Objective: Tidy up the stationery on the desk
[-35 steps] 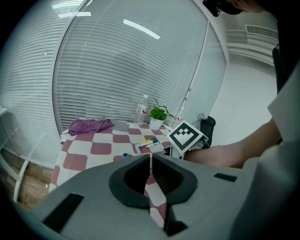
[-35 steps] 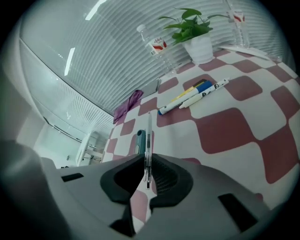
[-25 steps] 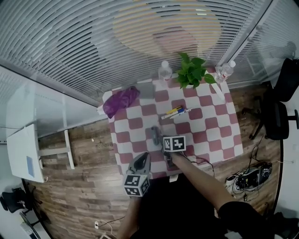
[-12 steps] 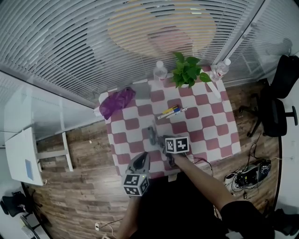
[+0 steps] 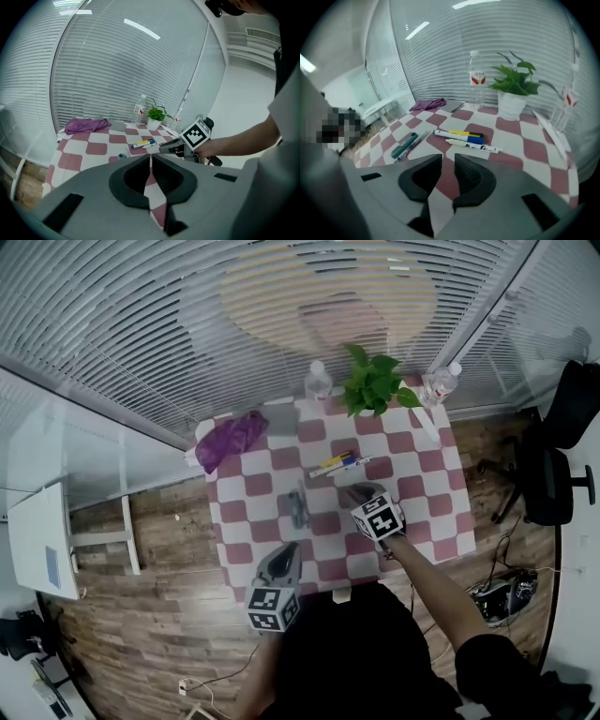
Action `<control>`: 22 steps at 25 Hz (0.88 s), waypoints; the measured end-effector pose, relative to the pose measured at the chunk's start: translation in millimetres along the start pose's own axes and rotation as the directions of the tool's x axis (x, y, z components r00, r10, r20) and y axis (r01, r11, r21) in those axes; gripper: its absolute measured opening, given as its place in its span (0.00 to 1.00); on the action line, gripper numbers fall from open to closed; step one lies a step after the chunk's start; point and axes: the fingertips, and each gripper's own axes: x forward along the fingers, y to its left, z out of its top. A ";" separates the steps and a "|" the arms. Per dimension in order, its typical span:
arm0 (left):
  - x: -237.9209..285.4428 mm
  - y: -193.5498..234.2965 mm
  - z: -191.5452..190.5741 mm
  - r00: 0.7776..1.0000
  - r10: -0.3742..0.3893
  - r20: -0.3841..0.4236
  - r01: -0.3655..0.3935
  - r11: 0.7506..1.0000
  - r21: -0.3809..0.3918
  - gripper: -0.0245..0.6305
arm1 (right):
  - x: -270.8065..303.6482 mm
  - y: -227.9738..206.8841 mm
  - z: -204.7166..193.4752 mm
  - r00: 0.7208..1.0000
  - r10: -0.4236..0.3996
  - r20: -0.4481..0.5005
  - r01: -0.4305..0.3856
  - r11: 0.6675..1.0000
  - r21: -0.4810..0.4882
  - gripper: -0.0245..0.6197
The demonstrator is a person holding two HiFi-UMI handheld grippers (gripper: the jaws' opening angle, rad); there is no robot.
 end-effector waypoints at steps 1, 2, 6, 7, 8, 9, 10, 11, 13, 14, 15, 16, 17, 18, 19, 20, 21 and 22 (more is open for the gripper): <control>0.2 -2.5 0.2 1.000 0.005 0.001 -0.005 1.000 -0.002 0.10 | -2.1 -8.9 2.7 1.000 -0.009 -0.007 0.009 0.998 -0.060 0.19; 0.4 -5.1 0.6 1.000 0.010 0.003 -0.010 1.000 -0.006 0.10 | -3.8 -17.7 5.7 1.000 -0.019 -0.017 0.017 0.993 -0.119 0.20; 1.9 -14.3 -3.5 0.999 0.037 0.002 -0.037 0.999 -0.023 0.10 | -3.2 -49.5 15.1 0.997 -0.054 -0.055 0.032 0.939 -0.342 0.24; 2.3 -16.5 -5.4 0.999 0.044 0.001 -0.044 0.999 -0.028 0.10 | -0.9 -55.4 16.3 0.996 -0.056 -0.064 0.027 0.921 -0.389 0.25; 2.7 -18.8 -6.5 0.999 0.052 0.001 -0.052 0.998 -0.035 0.10 | 2.4 -60.3 17.0 0.996 -0.052 -0.075 0.015 0.903 -0.430 0.25; 2.8 -20.8 -7.3 0.998 0.061 0.003 -0.060 0.997 -0.043 0.10 | 6.7 -64.1 16.8 0.995 -0.043 -0.089 -0.004 0.883 -0.470 0.25; 2.6 -22.5 -8.5 0.998 0.070 0.004 -0.070 0.996 -0.050 0.10 | 11.7 -66.8 15.5 0.994 -0.032 -0.108 -0.027 0.861 -0.508 0.26; 2.0 -23.9 -10.2 0.997 0.081 0.003 -0.080 0.995 -0.056 0.10 | 16.9 -68.6 13.0 0.991 -0.021 -0.130 -0.054 0.836 -0.546 0.26; 0.8 -26.8 -14.6 0.995 0.101 -0.003 -0.101 0.993 -0.065 0.10 | 26.5 -72.3 6.8 0.985 -0.006 -0.170 -0.101 0.784 -0.613 0.26; 0.4 -28.8 -16.7 0.994 0.109 -0.007 -0.110 0.992 -0.068 0.10 | 30.5 -74.6 4.2 0.983 -0.003 -0.185 -0.119 0.758 -0.641 0.26; 0.0 -30.8 -18.5 0.993 0.118 -0.009 -0.118 0.990 -0.072 0.10 | 34.3 -76.6 2.2 0.980 0.001 -0.199 -0.135 0.735 -0.665 0.26; -0.5 -32.4 -20.0 0.992 0.127 -0.011 -0.127 0.989 -0.076 0.10 | 38.0 -78.3 0.9 0.977 0.006 -0.211 -0.151 0.718 -0.679 0.26; -0.9 -33.5 -21.4 0.991 0.135 -0.013 -0.136 0.988 -0.080 0.10 | 41.3 -79.2 0.6 0.975 0.017 -0.223 -0.168 0.711 -0.683 0.26; -1.3 -34.2 -22.8 0.990 0.144 -0.014 -0.144 0.986 -0.084 0.10 | 44.0 -79.4 1.1 0.971 0.033 -0.236 -0.188 0.713 -0.676 0.26; -1.7 -34.7 -24.0 0.988 0.151 -0.015 -0.152 0.984 -0.088 0.10 | 45.8 -79.1 2.0 0.967 0.052 -0.250 -0.210 0.719 -0.662 0.26; -2.0 -35.2 -25.0 0.987 0.157 -0.015 -0.158 0.983 -0.092 0.10 | 46.8 -78.7 2.9 0.962 0.070 -0.263 -0.230 0.725 -0.649 0.25; -2.2 -35.7 -25.8 0.987 0.162 -0.013 -0.162 0.982 -0.095 0.10 | 47.2 -78.5 3.6 0.958 0.086 -0.273 -0.247 0.728 -0.639 0.25; -2.5 -36.5 -26.4 0.986 0.166 -0.010 -0.166 0.981 -0.096 0.10 | 47.0 -78.3 3.7 0.955 0.097 -0.280 -0.261 0.728 -0.635 0.25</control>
